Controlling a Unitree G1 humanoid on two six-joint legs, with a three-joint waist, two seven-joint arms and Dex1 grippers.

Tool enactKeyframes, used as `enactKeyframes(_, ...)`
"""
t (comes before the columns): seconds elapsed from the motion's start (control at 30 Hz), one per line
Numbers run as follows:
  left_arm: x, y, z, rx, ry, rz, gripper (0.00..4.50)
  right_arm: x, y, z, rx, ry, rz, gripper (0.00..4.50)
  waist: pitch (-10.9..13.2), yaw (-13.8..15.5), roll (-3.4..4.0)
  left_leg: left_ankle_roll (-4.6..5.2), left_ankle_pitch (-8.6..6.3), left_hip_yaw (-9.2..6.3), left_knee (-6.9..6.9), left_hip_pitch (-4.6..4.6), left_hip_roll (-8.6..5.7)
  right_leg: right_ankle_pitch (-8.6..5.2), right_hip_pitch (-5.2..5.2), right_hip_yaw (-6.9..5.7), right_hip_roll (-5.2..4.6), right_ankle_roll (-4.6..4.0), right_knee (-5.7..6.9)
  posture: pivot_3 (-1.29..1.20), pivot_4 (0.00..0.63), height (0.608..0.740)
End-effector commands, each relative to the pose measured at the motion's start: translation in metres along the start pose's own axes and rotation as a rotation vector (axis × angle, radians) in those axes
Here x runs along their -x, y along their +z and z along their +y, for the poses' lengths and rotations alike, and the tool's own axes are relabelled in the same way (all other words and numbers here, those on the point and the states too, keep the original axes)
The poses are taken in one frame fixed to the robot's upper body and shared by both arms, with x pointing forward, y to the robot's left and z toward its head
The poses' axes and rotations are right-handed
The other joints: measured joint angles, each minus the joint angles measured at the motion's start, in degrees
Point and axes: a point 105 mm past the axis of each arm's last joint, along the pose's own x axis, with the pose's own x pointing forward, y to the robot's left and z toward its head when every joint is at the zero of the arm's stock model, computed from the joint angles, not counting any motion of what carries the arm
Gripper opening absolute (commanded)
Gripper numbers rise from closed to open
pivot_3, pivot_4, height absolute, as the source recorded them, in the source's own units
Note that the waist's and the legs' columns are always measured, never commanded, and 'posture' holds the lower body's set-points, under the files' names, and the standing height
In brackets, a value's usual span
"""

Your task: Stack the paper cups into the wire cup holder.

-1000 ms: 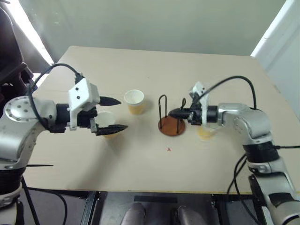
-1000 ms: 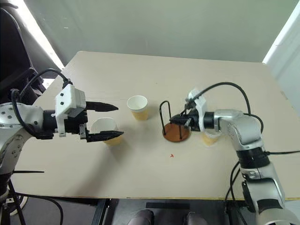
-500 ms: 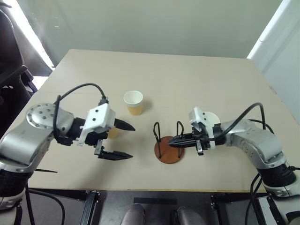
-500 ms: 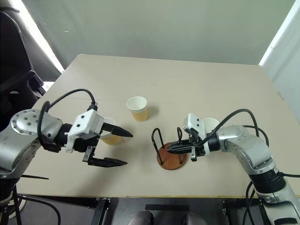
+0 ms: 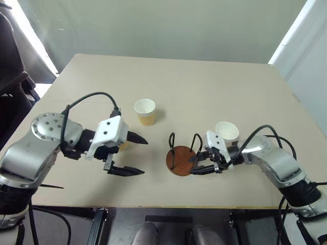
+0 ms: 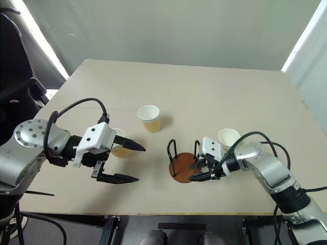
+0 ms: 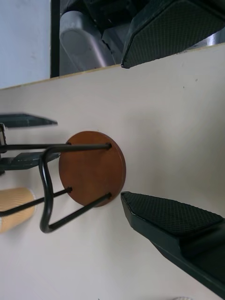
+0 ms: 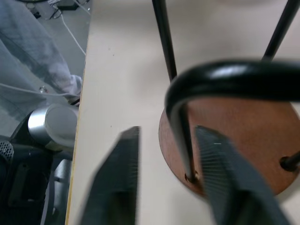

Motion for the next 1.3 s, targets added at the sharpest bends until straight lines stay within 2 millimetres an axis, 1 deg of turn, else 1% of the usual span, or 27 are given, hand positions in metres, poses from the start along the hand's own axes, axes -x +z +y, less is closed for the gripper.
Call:
enactKeyframes(0.03, -0.001, 0.003, 0.004, -0.036, 0.005, -0.004, 4.50, 0.019, 0.007, 0.000, 0.089, -0.030, 0.046, 3.34, 0.0, 0.2, 0.00, 0.00, 0.00, 0.00, 0.00, -0.03, 0.00, 0.00, -0.01, 0.00, 0.00, 0.00, 0.00, 0.00, 0.150, 0.740)
enactKeyframes(0.13, -0.001, 0.003, 0.008, -0.047, 0.005, -0.013, 4.50, 0.044, 0.015, 0.006, 0.166, -0.052, 0.110, 4.42, 0.0, 0.5, 0.00, 0.00, -0.01, -0.02, -0.02, -0.18, -0.02, 0.00, -0.07, -0.02, -0.02, 0.00, 0.01, 0.00, 0.150, 0.740)
enactKeyframes(0.23, -0.001, 0.003, 0.012, -0.060, 0.016, -0.027, 4.50, 0.074, 0.026, 0.010, 0.242, -0.095, 0.176, 4.46, 0.0, 0.7, 0.00, -0.01, -0.02, -0.01, -0.03, -0.35, -0.02, 0.00, -0.14, -0.05, -0.02, 0.01, 0.03, 0.00, 0.150, 0.740)
enactKeyframes(0.3, 0.001, 0.005, 0.015, -0.069, 0.029, -0.041, 4.50, 0.093, 0.039, 0.011, 0.258, -0.135, 0.162, 4.46, 0.0, 0.8, 0.00, -0.02, -0.04, 0.02, -0.06, -0.38, -0.03, 0.00, -0.16, -0.04, -0.03, 0.01, 0.00, 0.00, 0.150, 0.740)
enactKeyframes(0.37, 0.005, 0.008, 0.020, -0.080, 0.055, -0.068, 4.50, 0.110, 0.053, 0.014, 0.251, -0.146, 0.108, 4.46, 0.0, 0.9, 0.00, -0.02, -0.04, 0.11, -0.07, -0.38, -0.02, 0.00, -0.15, -0.04, -0.01, 0.01, -0.02, 0.00, 0.150, 0.740)
enactKeyframes(0.43, 0.009, 0.011, 0.026, -0.087, 0.091, -0.093, 4.50, 0.123, 0.060, 0.006, 0.245, -0.198, 0.088, 4.46, 0.0, 0.8, -0.02, -0.02, -0.04, 0.33, -0.09, -0.36, 0.00, 0.00, -0.15, -0.01, 0.02, 0.01, -0.01, 0.00, 0.150, 0.740)
enactKeyframes(0.5, 0.011, 0.013, 0.030, -0.089, 0.110, -0.100, 4.50, 0.131, 0.051, -0.014, 0.241, -0.291, 0.144, 4.46, 0.0, 0.8, -0.02, -0.02, -0.04, 0.59, -0.07, -0.29, 0.06, 0.00, -0.15, 0.00, 0.04, 0.01, -0.03, 0.00, 0.150, 0.740)
enactKeyframes(0.57, 0.008, 0.013, 0.031, -0.094, 0.123, -0.098, 4.50, 0.130, 0.037, -0.028, 0.236, -0.333, 0.204, 4.46, 0.0, 0.8, -0.03, 0.01, -0.05, 0.57, -0.05, -0.23, 0.07, 0.00, -0.12, 0.01, 0.03, 0.01, -0.04, 0.00, 0.150, 0.740)
enactKeyframes(0.7, 0.004, 0.011, 0.033, -0.107, 0.148, -0.075, 4.50, 0.118, 0.024, -0.038, 0.209, -0.304, 0.214, 4.46, 0.0, 0.8, 0.00, 0.13, -0.11, 0.51, -0.03, -0.16, 0.15, 0.01, -0.15, 0.11, 0.02, 0.03, -0.01, 0.00, 0.150, 0.740)
enactKeyframes(0.8, 0.005, 0.013, 0.030, -0.102, 0.160, -0.076, 4.50, 0.114, 0.006, -0.053, 0.191, -0.325, 0.264, 4.46, 0.0, 0.8, -0.01, 0.13, -0.10, 0.60, -0.03, -0.22, 0.17, 0.01, -0.21, 0.13, 0.04, 0.03, 0.03, 0.00, 0.150, 0.740)
enactKeyframes(0.93, 0.009, 0.012, 0.026, -0.084, 0.180, -0.062, 4.50, 0.105, 0.000, -0.058, 0.203, -0.295, 0.284, 4.46, 0.0, 0.8, 0.00, 0.17, -0.13, 0.58, -0.02, -0.26, 0.21, 0.05, -0.22, 0.16, 0.03, 0.10, 0.01, 0.00, 0.150, 0.740)
enactKeyframes(1.03, 0.012, 0.011, 0.026, -0.076, 0.191, -0.055, 4.50, 0.095, -0.003, -0.061, 0.223, -0.269, 0.301, 4.46, 0.0, 0.8, 0.00, 0.17, -0.13, 0.60, -0.03, -0.26, 0.24, 0.05, -0.23, 0.16, 0.04, 0.10, 0.01, 0.00, 0.150, 0.740)
enactKeyframes(1.1, 0.013, 0.011, 0.026, -0.072, 0.197, -0.050, 4.50, 0.087, -0.004, -0.061, 0.235, -0.246, 0.301, 4.09, 0.0, 0.8, 0.00, 0.17, -0.13, 0.59, -0.01, -0.25, 0.24, 0.05, -0.22, 0.16, 0.03, 0.10, 0.02, 0.00, 0.150, 0.740)
enactKeyframes(1.13, 0.013, 0.011, 0.026, -0.071, 0.201, -0.048, 4.50, 0.085, -0.005, -0.062, 0.246, -0.240, 0.312, 3.83, 0.0, 0.8, 0.00, 0.17, -0.13, 0.58, 0.02, -0.25, 0.24, 0.05, -0.21, 0.16, 0.03, 0.10, 0.02, 0.00, 0.150, 0.740)
enactKeyframes(1.2, 0.014, 0.011, 0.026, -0.069, 0.206, -0.044, 4.50, 0.082, -0.009, -0.066, 0.267, -0.245, 0.340, 3.16, 0.0, 0.8, 0.00, 0.18, -0.13, 0.56, 0.05, -0.25, 0.24, 0.05, -0.21, 0.16, 0.03, 0.10, 0.03, 0.00, 0.150, 0.740)
enactKeyframes(1.3, 0.014, 0.011, 0.026, -0.066, 0.212, -0.040, 4.50, 0.084, -0.009, -0.067, 0.281, -0.247, 0.351, 1.99, 0.0, 0.8, 0.00, 0.19, -0.14, 0.54, 0.07, -0.25, 0.23, 0.05, -0.21, 0.16, 0.02, 0.10, 0.05, 0.00, 0.150, 0.740)
